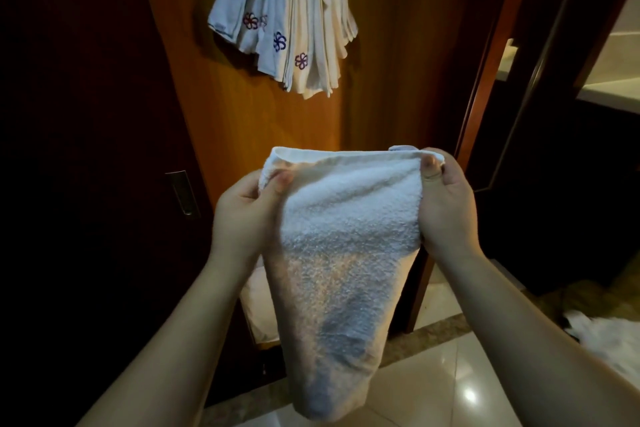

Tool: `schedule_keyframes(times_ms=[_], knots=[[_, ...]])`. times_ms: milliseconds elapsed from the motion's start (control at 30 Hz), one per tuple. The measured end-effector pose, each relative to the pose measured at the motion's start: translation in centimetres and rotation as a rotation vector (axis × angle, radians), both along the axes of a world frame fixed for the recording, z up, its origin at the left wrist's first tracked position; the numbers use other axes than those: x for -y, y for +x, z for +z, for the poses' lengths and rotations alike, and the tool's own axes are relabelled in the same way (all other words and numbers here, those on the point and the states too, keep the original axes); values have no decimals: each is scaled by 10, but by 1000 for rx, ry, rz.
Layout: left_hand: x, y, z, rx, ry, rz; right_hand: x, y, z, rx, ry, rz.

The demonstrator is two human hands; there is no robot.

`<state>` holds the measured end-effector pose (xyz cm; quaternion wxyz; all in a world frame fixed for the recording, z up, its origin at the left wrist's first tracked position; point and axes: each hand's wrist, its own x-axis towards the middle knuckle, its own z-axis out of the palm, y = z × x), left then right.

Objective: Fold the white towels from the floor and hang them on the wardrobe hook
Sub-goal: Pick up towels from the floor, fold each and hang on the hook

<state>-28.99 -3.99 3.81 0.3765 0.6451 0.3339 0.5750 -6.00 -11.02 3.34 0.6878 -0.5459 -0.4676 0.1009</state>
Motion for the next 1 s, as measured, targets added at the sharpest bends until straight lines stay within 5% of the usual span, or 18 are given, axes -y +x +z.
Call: schedule_keyframes(times_ms=[133,267,433,533,767,1000], knots=[[-11,-14,4,90,-397,-450,-2,3,-1,12,-17,84],[-15,-11,-3,162,-507,-472,-10,10,-6,-104,-94,235],[-12,-1,-18,197,-611,-459,-8,25,-40,-799,-382,885],[-14,-3,-28,165,-616,-452,-2,18,-67,-747,-543,945],[-33,-23,-42,-77,-481,-313,-17,2,-68,-667,-452,768],[-21,-10,-84,-119,-400,18,-17,-64,-88,-216,-486,98]])
